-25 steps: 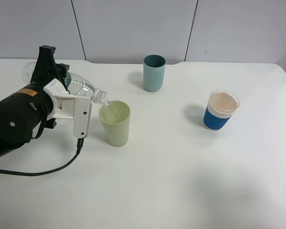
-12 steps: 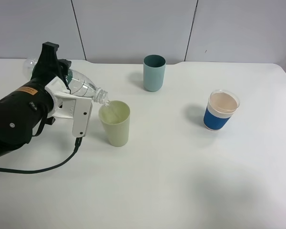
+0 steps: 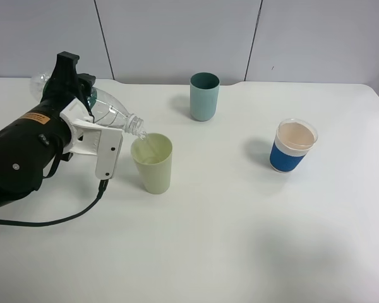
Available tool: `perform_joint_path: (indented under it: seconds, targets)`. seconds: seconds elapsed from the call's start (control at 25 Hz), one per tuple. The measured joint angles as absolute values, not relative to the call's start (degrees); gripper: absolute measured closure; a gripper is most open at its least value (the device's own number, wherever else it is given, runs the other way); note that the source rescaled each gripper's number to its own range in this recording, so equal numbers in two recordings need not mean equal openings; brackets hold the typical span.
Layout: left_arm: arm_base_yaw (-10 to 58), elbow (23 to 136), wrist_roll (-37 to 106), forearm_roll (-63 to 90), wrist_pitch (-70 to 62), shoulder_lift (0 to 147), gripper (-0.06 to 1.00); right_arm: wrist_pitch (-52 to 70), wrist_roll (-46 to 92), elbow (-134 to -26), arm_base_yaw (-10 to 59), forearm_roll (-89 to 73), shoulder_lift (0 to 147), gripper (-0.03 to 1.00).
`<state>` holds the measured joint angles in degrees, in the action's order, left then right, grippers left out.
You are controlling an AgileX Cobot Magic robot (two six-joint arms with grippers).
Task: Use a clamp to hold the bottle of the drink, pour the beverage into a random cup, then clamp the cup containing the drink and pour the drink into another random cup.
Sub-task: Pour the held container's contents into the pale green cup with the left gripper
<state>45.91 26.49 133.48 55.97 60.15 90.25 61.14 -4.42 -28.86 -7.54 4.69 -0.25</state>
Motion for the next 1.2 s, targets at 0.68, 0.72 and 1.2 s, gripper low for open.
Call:
perform_joint_path:
  seconds: [0.68,0.72,1.2]
  targets:
    - [45.91,26.49,138.2,53.07,61.96,90.2,0.86,61.14,-4.42,-28.86,-7.54,4.69,-0.25,-0.03]
    - [45.91,26.49,138.45,53.03,61.96,90.2,0.86,61.14,-4.42,-28.86,-7.54,4.69,-0.25,-0.03]
    - [45.91,26.49,140.54,50.12,64.1,90.13,0.86,61.14,-4.42,-28.86,-7.54,4.69,-0.25,-0.03]
